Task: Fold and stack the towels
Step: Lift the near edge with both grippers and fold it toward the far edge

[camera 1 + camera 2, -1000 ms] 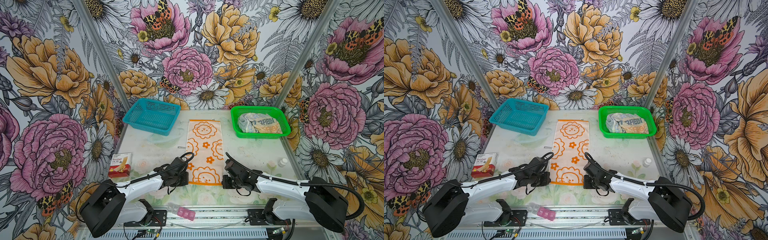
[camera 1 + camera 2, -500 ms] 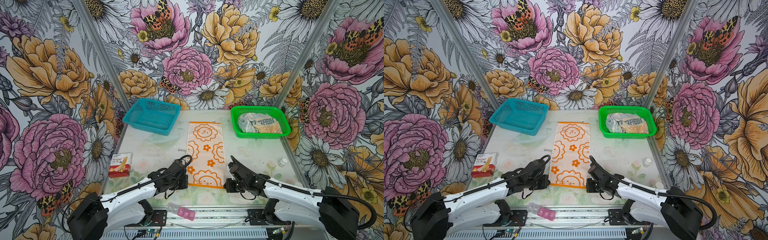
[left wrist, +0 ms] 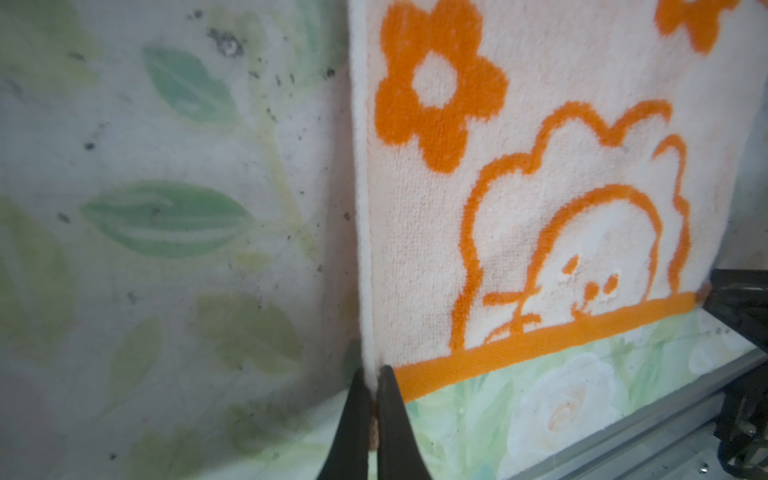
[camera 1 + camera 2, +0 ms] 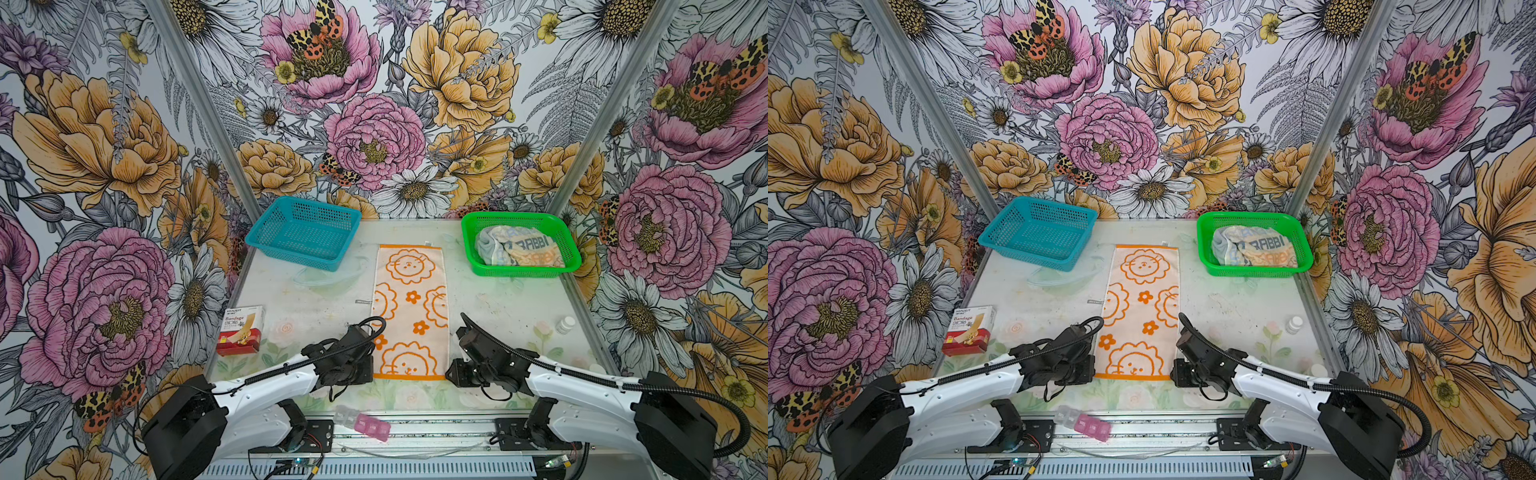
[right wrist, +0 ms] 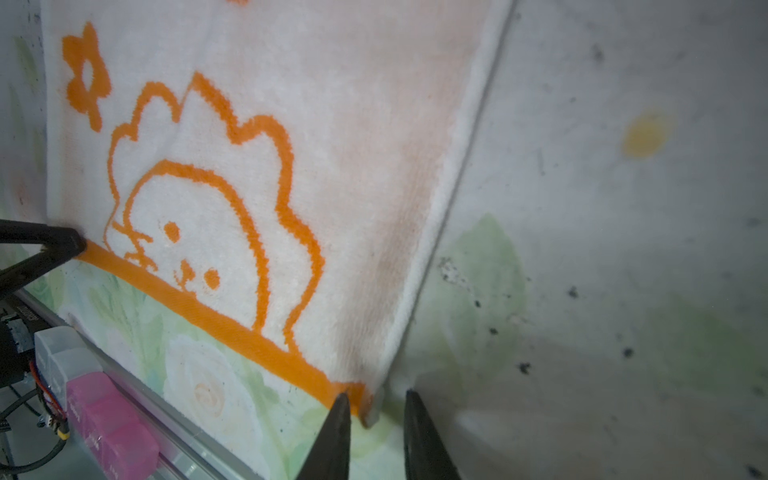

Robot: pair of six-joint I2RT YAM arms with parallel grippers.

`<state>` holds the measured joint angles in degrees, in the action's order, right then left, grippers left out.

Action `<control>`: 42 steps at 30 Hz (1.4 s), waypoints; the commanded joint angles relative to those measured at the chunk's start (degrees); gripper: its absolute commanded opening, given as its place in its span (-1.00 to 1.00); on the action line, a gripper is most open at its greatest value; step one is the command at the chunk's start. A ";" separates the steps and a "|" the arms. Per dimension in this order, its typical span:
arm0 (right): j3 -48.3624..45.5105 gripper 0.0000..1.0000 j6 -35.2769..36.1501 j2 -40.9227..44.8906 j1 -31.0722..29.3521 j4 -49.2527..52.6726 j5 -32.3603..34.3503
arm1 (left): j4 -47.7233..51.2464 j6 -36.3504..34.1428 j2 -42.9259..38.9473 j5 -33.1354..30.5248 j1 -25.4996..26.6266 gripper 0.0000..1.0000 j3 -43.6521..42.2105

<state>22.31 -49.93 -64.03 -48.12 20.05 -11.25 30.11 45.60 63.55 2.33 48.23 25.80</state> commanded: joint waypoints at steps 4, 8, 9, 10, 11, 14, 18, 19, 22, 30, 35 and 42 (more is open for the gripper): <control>0.61 -0.46 0.22 -4.89 -1.80 2.37 -0.80 | 0.41 0.79 -0.42 -1.76 0.46 -1.00 -0.51; 1.51 -0.56 -0.38 -7.76 -2.80 2.43 -0.19 | 0.30 0.84 -0.54 -1.80 0.42 -1.00 -0.71; 1.52 -0.66 -0.66 -8.16 -3.07 2.40 0.22 | 0.38 0.84 -0.68 -1.72 0.51 -1.00 -0.75; 1.48 -0.79 -0.86 -8.47 -3.21 2.42 0.49 | 0.44 0.93 -0.83 -1.65 0.46 -1.00 -0.83; 1.34 -0.88 -0.87 -8.66 -3.28 2.45 0.69 | 0.37 0.98 -1.02 -1.70 0.55 -1.00 -0.91; 1.24 -0.90 -0.96 -8.47 -3.31 2.44 1.09 | 0.26 1.11 -1.74 -1.63 0.60 -1.00 -1.09; 1.25 -1.00 -1.25 -6.51 -3.36 2.58 1.05 | -0.40 0.92 -2.12 -1.70 0.46 -1.00 -1.06; 1.12 -1.00 -1.33 -5.74 -3.40 2.58 1.14 | -0.38 0.77 -2.12 -1.55 0.38 -1.00 -0.81; 0.59 -1.00 -1.24 -2.50 -3.39 3.10 1.40 | -0.29 0.61 -2.88 -0.63 0.63 -1.00 -0.05; 1.37 -1.00 0.05 10.93 -4.28 10.31 0.51 | 7.38 1.24 -12.44 -2.15 5.72 -1.00 2.77; 3.79 -1.00 -0.85 19.20 -6.05 17.39 0.44 | 13.94 0.81 -19.05 -2.75 7.85 -1.00 5.49; 7.85 -1.00 -2.89 25.26 -9.64 24.05 2.96 | 16.12 1.89 -22.29 -5.07 12.52 -1.00 8.74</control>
<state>27.40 -51.66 -40.05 -56.99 39.97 -10.52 43.88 46.63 41.78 0.14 59.44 32.40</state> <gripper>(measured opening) 0.061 0.059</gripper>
